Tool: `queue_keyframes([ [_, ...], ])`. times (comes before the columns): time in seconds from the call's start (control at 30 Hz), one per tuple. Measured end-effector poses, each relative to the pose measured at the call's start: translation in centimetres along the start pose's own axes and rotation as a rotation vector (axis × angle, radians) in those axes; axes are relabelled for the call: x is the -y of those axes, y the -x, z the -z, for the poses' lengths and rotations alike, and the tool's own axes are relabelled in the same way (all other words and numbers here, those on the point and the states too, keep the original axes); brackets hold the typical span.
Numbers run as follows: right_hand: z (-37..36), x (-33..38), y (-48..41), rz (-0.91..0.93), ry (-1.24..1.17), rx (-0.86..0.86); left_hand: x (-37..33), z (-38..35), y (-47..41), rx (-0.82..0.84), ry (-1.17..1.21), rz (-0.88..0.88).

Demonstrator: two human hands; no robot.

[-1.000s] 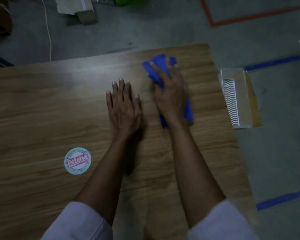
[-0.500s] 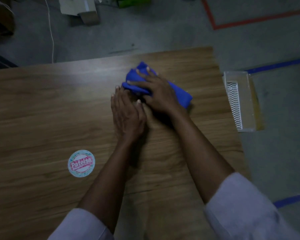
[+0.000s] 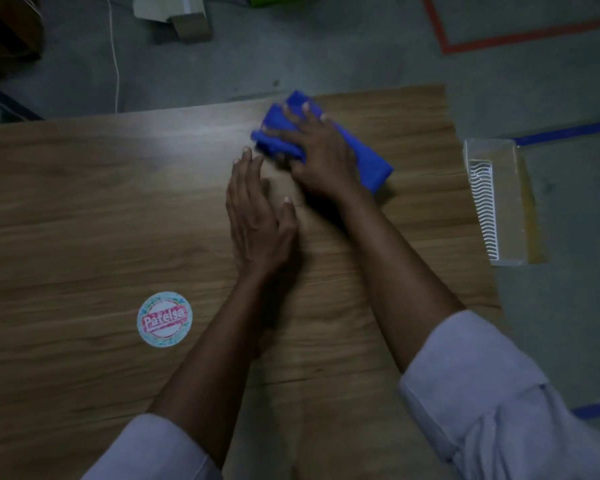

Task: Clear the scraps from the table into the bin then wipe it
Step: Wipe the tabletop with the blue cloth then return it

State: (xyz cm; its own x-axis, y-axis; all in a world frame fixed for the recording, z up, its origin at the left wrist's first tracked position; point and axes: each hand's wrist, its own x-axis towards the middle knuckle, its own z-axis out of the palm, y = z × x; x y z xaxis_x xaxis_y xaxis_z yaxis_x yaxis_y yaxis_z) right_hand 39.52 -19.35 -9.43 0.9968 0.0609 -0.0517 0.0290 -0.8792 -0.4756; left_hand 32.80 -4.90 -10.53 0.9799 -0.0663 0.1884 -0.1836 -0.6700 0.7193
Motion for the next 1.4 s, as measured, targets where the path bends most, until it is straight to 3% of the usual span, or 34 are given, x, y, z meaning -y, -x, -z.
queue_keyframes([
  [0.07,0.5,0.2,2.9,0.086,-0.200,0.028,-0.3,0.3,0.0,0.014,0.018,-0.001],
  [0.17,2.0,-2.1,6.2,-0.071,-0.350,-0.265,-0.5,0.3,0.2,0.031,-0.043,-0.022],
  [0.23,2.9,-3.8,6.6,-0.313,-0.141,-0.314,-0.5,0.2,0.2,0.044,-0.080,-0.020],
  [0.3,2.1,-4.3,5.7,-0.473,0.091,-0.202,-0.3,-0.1,0.2,0.061,-0.104,-0.013],
  [0.53,-0.2,1.2,-0.9,-0.172,0.097,-0.029,-0.3,-0.1,0.0,-0.010,-0.054,0.039],
  [0.67,0.6,2.1,2.7,0.071,-0.245,0.089,-0.8,0.5,0.1,-0.052,0.005,0.067],
  [0.73,1.4,0.0,5.0,0.013,-0.347,-0.046,-0.9,0.6,0.1,-0.029,-0.015,0.060],
  [0.83,1.3,-2.6,6.6,-0.273,-0.032,-0.143,-0.8,0.2,0.0,-0.009,-0.062,0.055],
  [0.9,0.5,-2.8,5.0,-0.355,0.138,-0.151,-0.5,-0.1,-0.1,-0.008,-0.087,0.025],
  [1.07,-0.3,-0.6,-0.4,-0.286,0.139,-0.129,-0.2,-0.3,-0.2,-0.024,-0.094,0.035],
  [1.17,-1.0,1.3,1.2,-0.011,0.097,-0.013,-0.3,0.0,-0.1,-0.037,-0.037,0.038],
  [1.23,-1.0,0.7,4.1,0.070,0.048,-0.002,-0.3,0.1,0.0,-0.017,-0.037,0.021],
  [1.4,0.4,-2.9,4.2,-0.217,0.147,-0.134,0.0,-0.3,0.0,0.027,-0.158,-0.010],
])
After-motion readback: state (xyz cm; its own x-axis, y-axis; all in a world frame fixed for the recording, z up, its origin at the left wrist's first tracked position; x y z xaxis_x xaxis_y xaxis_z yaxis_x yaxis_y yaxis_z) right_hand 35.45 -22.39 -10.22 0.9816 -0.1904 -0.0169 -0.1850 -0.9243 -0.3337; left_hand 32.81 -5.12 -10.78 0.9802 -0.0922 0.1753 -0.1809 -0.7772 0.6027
